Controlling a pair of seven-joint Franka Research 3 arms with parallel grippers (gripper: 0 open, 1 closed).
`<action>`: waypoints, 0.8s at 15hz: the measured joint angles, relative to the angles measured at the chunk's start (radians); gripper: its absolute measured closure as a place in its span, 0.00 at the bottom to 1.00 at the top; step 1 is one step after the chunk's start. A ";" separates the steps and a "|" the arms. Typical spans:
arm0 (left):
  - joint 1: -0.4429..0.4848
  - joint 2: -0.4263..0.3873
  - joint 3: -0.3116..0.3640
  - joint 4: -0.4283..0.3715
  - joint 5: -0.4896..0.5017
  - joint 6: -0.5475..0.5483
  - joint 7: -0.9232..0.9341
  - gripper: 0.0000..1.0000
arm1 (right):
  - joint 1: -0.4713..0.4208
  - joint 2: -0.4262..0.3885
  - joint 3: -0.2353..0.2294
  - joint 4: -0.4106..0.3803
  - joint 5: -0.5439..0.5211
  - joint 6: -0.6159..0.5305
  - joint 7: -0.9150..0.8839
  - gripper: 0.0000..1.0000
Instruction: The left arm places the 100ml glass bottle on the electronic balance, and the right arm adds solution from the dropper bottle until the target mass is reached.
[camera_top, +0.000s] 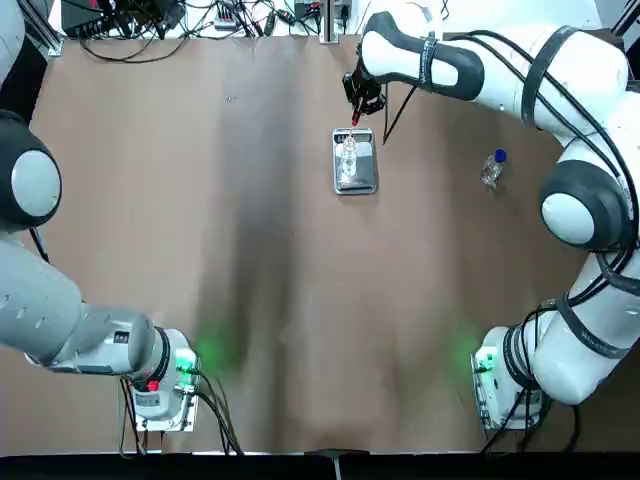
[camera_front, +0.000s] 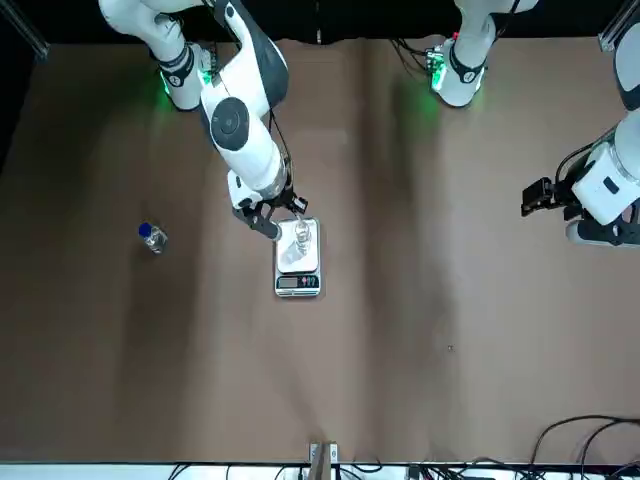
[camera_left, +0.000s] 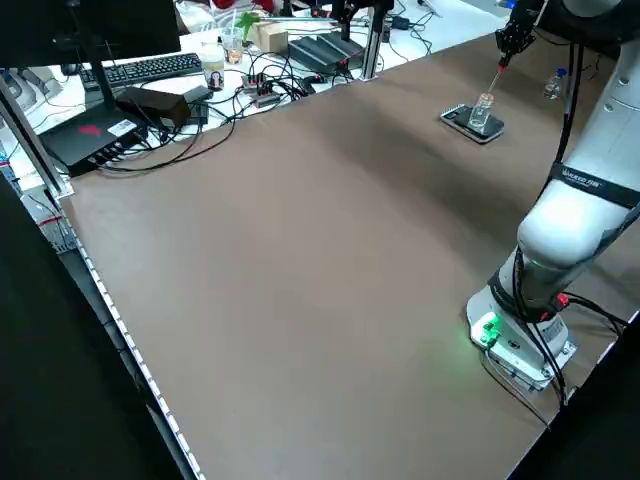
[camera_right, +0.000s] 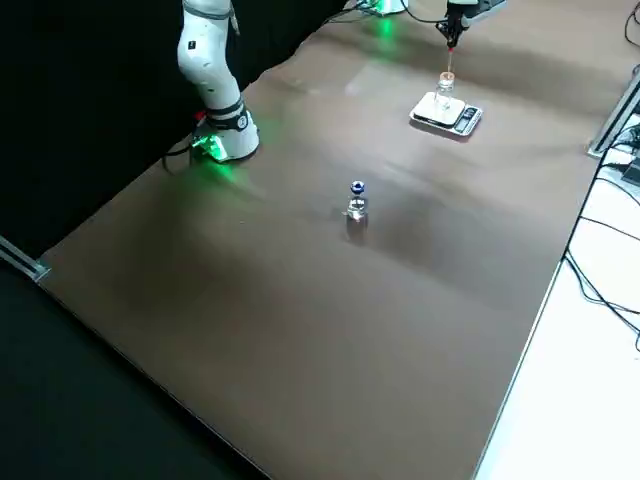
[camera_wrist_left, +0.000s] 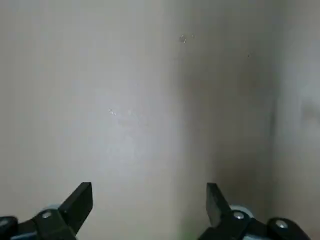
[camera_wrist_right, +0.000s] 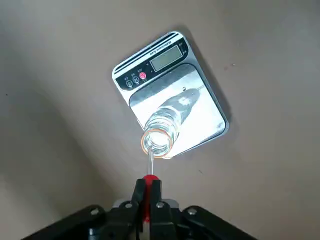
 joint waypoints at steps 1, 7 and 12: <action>0.000 0.000 0.000 0.000 0.000 0.000 0.000 0.00 | 0.000 0.000 -0.001 0.000 0.000 0.000 0.001 0.93; 0.000 0.000 0.000 0.000 0.000 0.000 0.000 0.00 | 0.000 0.000 -0.002 0.000 0.000 0.000 0.003 0.95; 0.000 0.000 0.000 0.000 0.000 0.000 0.000 0.00 | 0.000 0.000 -0.003 0.000 0.000 0.000 0.004 0.95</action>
